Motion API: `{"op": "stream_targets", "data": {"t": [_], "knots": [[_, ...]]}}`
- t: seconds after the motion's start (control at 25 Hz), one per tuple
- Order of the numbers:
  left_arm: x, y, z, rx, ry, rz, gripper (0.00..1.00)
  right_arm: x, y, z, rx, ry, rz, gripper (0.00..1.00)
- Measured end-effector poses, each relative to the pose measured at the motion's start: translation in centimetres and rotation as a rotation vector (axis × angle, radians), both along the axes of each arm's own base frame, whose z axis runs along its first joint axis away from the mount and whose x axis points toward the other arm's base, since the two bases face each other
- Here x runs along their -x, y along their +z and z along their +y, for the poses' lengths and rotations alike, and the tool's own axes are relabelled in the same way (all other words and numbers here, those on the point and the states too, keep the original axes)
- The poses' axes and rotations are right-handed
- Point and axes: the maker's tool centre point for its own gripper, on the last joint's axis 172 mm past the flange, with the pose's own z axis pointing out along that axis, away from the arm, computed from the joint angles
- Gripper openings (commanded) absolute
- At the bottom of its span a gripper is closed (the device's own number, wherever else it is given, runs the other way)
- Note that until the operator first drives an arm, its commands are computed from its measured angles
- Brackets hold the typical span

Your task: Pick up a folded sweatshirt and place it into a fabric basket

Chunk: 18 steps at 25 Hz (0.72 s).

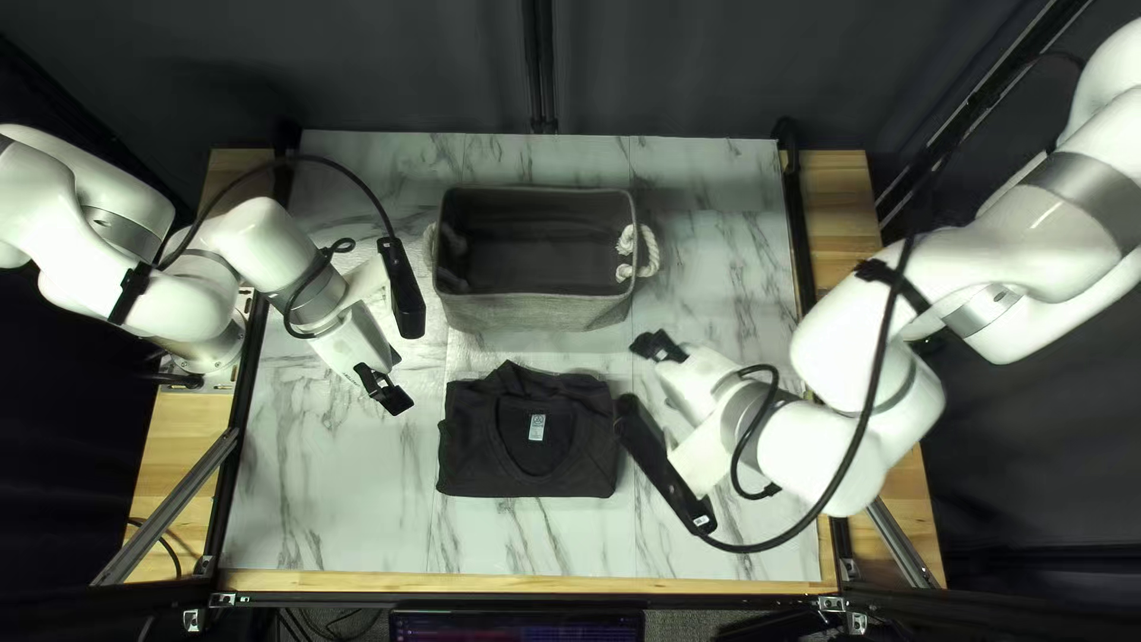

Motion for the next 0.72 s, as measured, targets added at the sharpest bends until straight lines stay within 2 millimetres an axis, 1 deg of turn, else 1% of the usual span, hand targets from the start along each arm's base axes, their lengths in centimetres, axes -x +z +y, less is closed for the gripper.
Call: {"op": "stream_targets", "data": {"t": [0.24,0.32,0.44,0.72], "knots": [[0.0,0.0,0.0,0.000,0.000,0.000,1.00,0.0,0.0,0.0,0.000,0.001,-0.001,1.00],[0.0,0.0,0.0,0.000,0.000,0.000,1.00,-0.1,-0.5,0.1,0.011,0.002,-0.001,1.00],[0.0,0.0,0.0,0.000,0.000,0.000,1.00,-0.5,-2.3,1.0,0.025,0.005,0.012,1.00],[0.0,0.0,0.0,0.000,0.000,0.000,1.00,-1.4,-6.9,5.0,0.011,0.012,0.021,1.00]]}}
